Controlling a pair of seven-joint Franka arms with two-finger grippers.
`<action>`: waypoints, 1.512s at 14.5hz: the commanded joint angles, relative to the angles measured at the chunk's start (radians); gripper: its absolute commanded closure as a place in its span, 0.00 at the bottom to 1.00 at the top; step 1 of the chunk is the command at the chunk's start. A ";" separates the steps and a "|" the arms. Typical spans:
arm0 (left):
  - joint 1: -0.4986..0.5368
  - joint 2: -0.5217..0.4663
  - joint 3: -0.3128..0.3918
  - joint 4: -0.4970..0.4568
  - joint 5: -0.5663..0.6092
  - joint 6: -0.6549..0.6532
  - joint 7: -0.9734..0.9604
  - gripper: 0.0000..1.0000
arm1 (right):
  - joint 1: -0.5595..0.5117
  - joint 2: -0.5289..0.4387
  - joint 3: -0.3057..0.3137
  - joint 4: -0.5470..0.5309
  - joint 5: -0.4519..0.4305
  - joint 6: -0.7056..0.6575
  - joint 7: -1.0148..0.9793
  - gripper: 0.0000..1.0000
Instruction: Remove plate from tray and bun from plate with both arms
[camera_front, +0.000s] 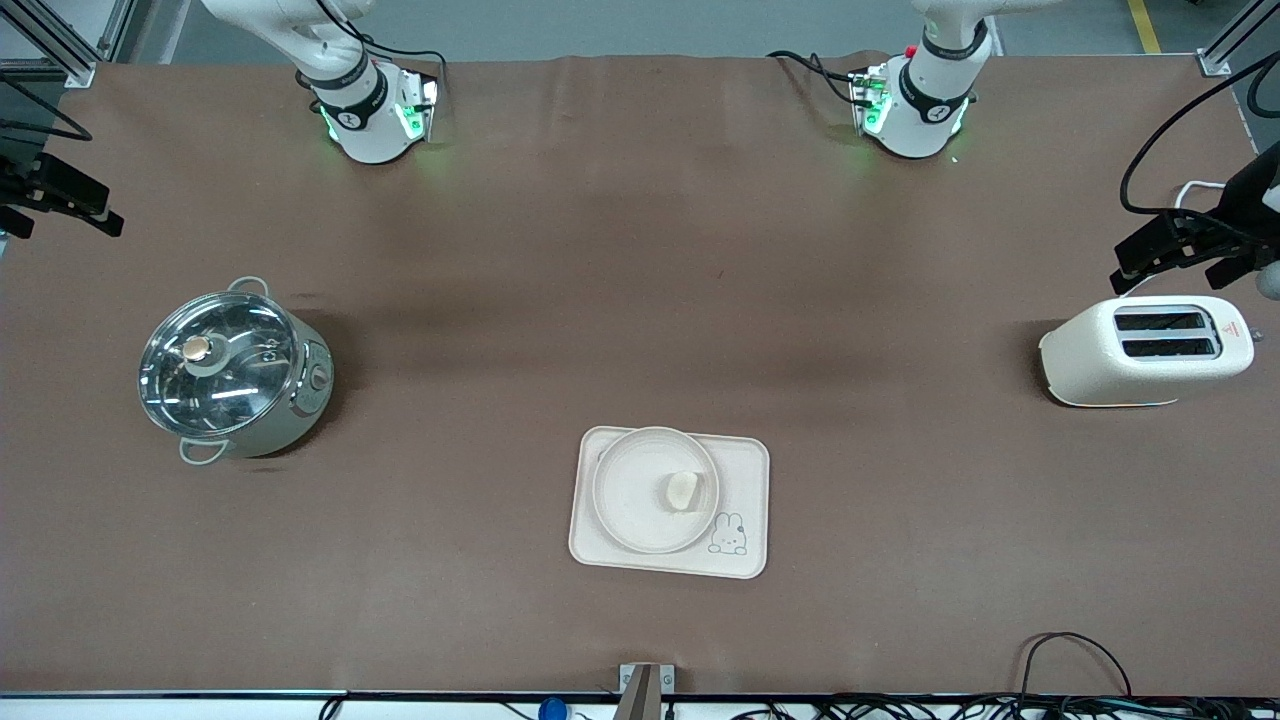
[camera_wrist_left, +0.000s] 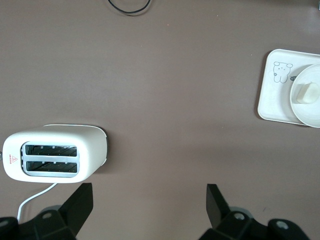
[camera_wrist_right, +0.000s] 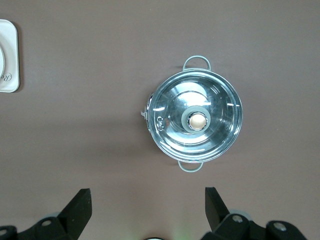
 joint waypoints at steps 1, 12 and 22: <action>-0.001 -0.010 0.000 0.002 0.005 0.003 0.007 0.00 | 0.005 -0.010 0.000 -0.011 -0.009 0.003 -0.003 0.00; -0.004 -0.012 0.000 0.000 0.004 0.001 0.002 0.00 | 0.057 0.039 0.000 -0.088 0.034 0.067 0.014 0.00; -0.004 -0.012 -0.003 0.000 0.004 -0.002 0.007 0.00 | 0.307 0.300 0.000 -0.192 0.247 0.398 0.282 0.00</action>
